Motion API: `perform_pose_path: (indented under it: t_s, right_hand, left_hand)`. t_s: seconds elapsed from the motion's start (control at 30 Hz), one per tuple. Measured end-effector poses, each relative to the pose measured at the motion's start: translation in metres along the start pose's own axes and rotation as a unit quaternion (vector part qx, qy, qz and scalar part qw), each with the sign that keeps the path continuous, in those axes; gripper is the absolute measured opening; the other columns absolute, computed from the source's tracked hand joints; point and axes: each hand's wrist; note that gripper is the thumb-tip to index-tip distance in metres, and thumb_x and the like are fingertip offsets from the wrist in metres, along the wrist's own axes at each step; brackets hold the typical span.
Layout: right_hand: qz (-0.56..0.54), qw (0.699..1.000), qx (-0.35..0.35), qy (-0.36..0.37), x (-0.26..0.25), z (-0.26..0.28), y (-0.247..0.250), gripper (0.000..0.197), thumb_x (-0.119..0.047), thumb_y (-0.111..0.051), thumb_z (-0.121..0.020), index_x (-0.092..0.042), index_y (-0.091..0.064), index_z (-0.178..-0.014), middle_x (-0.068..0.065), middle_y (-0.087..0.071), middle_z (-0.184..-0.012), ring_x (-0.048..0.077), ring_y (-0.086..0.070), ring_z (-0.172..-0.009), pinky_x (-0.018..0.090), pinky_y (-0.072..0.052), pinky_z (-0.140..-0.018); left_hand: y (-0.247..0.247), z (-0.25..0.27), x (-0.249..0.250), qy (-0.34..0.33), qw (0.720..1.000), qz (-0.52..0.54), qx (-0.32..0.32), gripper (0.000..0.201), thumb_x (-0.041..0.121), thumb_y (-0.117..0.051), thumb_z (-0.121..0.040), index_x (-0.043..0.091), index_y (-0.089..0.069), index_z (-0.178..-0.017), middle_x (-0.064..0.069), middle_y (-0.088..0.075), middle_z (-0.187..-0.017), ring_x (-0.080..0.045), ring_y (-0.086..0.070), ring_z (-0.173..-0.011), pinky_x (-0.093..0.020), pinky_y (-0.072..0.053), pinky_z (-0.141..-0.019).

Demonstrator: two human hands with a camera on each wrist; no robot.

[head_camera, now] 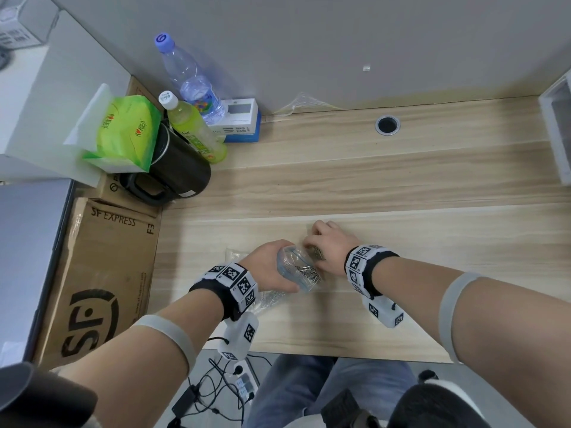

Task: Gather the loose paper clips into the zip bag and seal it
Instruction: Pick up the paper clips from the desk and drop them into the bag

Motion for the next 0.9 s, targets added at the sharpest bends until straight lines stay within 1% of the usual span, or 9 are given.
perform_pose_path:
  t_s: [0.13,0.27,0.37,0.57,0.67,0.73,0.8,0.87,0.9]
  right_hand:
    - [0.010,1.000,-0.013,0.018,-0.003,0.001,0.004,0.022,-0.023,-0.059,-0.087,-0.030,-0.064,-0.107,-0.004,-0.045,-0.112,0.018,-0.039,-0.107,0.027,-0.031,-0.077]
    - [0.009,0.999,-0.033,0.005,-0.002,0.002,0.007,0.026,-0.009,-0.052,-0.082,-0.020,-0.069,-0.097,-0.001,-0.053,-0.108,0.022,-0.044,-0.108,0.034,-0.043,-0.085]
    - [0.030,0.999,-0.044,-0.003,0.002,0.005,0.011,0.020,-0.009,-0.053,-0.082,-0.015,-0.069,-0.094,0.000,-0.057,-0.108,0.021,-0.045,-0.107,0.031,-0.042,-0.083]
    - [0.032,0.998,-0.057,-0.003,0.015,0.012,0.023,0.019,-0.010,-0.054,-0.076,-0.025,-0.064,-0.084,-0.010,-0.059,-0.092,0.018,-0.053,-0.099,0.033,-0.049,-0.079]
    - [0.035,0.998,-0.053,0.012,0.019,0.015,0.030,0.024,-0.015,-0.057,-0.072,-0.026,-0.059,-0.094,-0.014,-0.054,-0.089,0.017,-0.053,-0.097,0.028,-0.044,-0.074]
    - [0.046,0.998,-0.051,0.012,0.024,0.016,0.034,0.034,-0.021,-0.063,-0.072,-0.026,-0.056,-0.105,-0.012,-0.054,-0.099,0.016,-0.048,-0.102,0.030,-0.045,-0.077]
    - [0.066,0.997,-0.050,0.009,0.031,0.017,0.034,0.050,-0.037,-0.072,-0.071,-0.029,-0.051,-0.116,-0.010,-0.050,-0.112,0.015,-0.043,-0.107,0.034,-0.048,-0.082]
    - [0.072,0.996,-0.056,0.007,0.035,0.019,0.033,0.062,-0.051,-0.073,-0.071,-0.030,-0.049,-0.124,-0.008,-0.046,-0.118,0.016,-0.040,-0.109,0.035,-0.048,-0.085]
    - [0.073,0.995,-0.061,0.009,0.036,0.020,0.032,0.064,-0.051,-0.073,-0.072,-0.029,-0.049,-0.126,-0.006,-0.045,-0.119,0.017,-0.040,-0.109,0.035,-0.047,-0.087]
  left_hand:
    - [0.000,0.000,0.003,-0.006,1.000,0.006,0.005,0.075,0.023,-0.090,-0.059,0.019,-0.054,-0.125,0.007,-0.066,-0.108,-0.011,-0.065,-0.097,-0.021,-0.053,-0.083]
    - [0.000,0.000,0.006,-0.008,1.000,-0.004,0.011,0.074,0.020,-0.089,-0.063,0.021,-0.052,-0.127,0.008,-0.062,-0.112,-0.009,-0.062,-0.101,-0.011,-0.047,-0.081]
    - [0.001,0.000,0.007,-0.006,1.000,-0.020,0.009,0.079,0.023,-0.088,-0.064,0.020,-0.050,-0.133,0.009,-0.059,-0.118,-0.008,-0.058,-0.107,-0.014,-0.043,-0.086]
    - [0.003,-0.001,0.009,0.001,0.999,-0.033,0.003,0.083,0.025,-0.088,-0.066,0.019,-0.047,-0.137,0.009,-0.054,-0.123,-0.010,-0.054,-0.115,-0.018,-0.041,-0.091]
    - [0.004,-0.001,0.011,0.001,0.999,-0.038,0.002,0.082,0.026,-0.088,-0.065,0.019,-0.048,-0.136,0.007,-0.055,-0.122,-0.011,-0.056,-0.111,-0.023,-0.047,-0.094]
    - [0.005,0.000,0.014,-0.002,0.999,-0.044,0.004,0.080,0.027,-0.088,-0.065,0.021,-0.048,-0.134,0.007,-0.056,-0.121,-0.011,-0.056,-0.110,-0.025,-0.048,-0.094]
    - [0.006,0.000,0.015,-0.006,0.999,-0.049,0.002,0.080,0.028,-0.087,-0.064,0.021,-0.049,-0.134,0.007,-0.057,-0.121,-0.011,-0.057,-0.109,-0.026,-0.049,-0.093]
    - [0.006,0.000,0.015,-0.010,0.999,-0.051,0.001,0.081,0.030,-0.088,-0.063,0.021,-0.049,-0.133,0.007,-0.058,-0.120,-0.011,-0.058,-0.108,-0.026,-0.050,-0.093]
    - [0.006,-0.001,0.014,-0.011,0.999,-0.050,0.001,0.080,0.030,-0.088,-0.063,0.021,-0.050,-0.132,0.007,-0.058,-0.119,-0.011,-0.059,-0.108,-0.028,-0.051,-0.093]
Point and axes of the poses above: each hand's wrist, its own z-axis away from the middle knuckle, its own y-axis out of the back of the hand, x = y × z
